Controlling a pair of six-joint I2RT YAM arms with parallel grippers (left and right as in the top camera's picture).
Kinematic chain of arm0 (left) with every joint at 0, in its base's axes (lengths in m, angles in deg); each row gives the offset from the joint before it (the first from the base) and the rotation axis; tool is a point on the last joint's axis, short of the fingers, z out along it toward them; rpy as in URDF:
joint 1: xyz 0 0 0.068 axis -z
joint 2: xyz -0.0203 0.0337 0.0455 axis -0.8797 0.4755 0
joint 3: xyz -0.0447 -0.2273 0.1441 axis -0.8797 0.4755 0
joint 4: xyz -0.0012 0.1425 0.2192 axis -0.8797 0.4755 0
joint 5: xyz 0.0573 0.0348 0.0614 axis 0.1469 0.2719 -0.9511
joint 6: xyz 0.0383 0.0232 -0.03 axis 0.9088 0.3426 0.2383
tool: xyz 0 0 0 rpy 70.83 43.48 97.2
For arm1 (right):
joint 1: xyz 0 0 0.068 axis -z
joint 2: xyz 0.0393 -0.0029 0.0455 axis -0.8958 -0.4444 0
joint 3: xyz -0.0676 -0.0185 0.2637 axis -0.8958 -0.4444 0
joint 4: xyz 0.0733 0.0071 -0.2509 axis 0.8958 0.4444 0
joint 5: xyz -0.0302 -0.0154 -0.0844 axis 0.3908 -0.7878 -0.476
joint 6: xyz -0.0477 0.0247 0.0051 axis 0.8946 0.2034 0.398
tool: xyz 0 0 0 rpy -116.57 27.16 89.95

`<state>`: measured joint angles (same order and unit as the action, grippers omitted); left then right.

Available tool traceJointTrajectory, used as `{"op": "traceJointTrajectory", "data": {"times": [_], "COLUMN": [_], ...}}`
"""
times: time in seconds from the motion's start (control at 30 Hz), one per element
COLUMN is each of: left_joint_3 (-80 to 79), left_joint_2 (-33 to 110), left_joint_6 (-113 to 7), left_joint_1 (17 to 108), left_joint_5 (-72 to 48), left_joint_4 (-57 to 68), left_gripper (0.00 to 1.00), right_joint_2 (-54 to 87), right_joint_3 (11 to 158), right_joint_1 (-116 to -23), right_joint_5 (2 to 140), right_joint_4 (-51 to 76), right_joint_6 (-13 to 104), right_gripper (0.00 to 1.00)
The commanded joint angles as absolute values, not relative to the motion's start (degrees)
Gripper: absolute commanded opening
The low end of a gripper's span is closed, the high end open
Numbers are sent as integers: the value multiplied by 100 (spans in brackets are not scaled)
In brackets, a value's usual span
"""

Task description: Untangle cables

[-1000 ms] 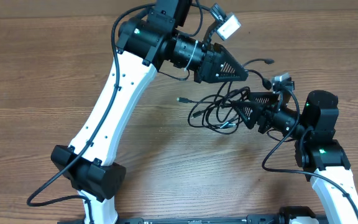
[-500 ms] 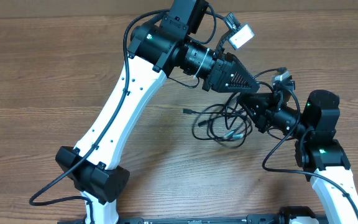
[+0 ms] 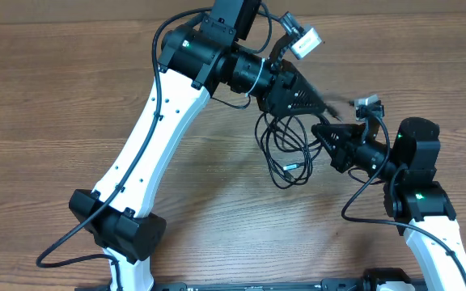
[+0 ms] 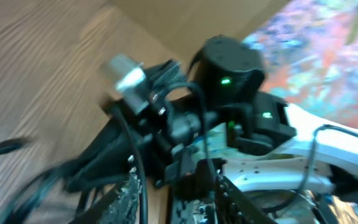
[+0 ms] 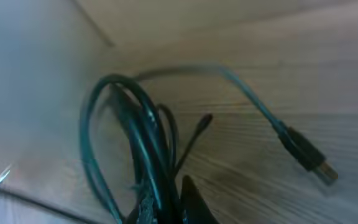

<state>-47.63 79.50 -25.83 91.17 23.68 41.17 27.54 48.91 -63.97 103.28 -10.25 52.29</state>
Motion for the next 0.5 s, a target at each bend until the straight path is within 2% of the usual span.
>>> {"op": "traceJointTrajectory", "data": {"times": [0.0, 0.07, 0.23, 0.37, 0.47], "left_joint_3": [-4907, -4907, -4907, -4907, -4907], "left_joint_2": [7878, 7878, 7878, 7878, 7878], "left_joint_6": [-2574, -2574, -2572, -2574, -2574], "left_joint_1": [9087, 9087, 9087, 9087, 9087], "left_joint_5": [1583, 1218, 670, 95, -106], "left_joint_4": [4249, 4375, 4533, 4642, 4670], "left_gripper": [42, 51, 55, 70, 73], "right_joint_2": [2778, 2781, 2781, 2781, 2781], "right_joint_3": [4921, 4921, 4921, 4921, 4921], "right_joint_1": [-6384, -6384, -6384, -6384, -6384], "right_joint_5": [9871, 9869, 9871, 9867, 9843], "right_joint_4": [-1042, -1040, -1042, -1040, -1025], "right_joint_6": [4906, 4906, 4886, 4886, 4888], "right_gripper": [4, 4, 4, 4, 4]}}
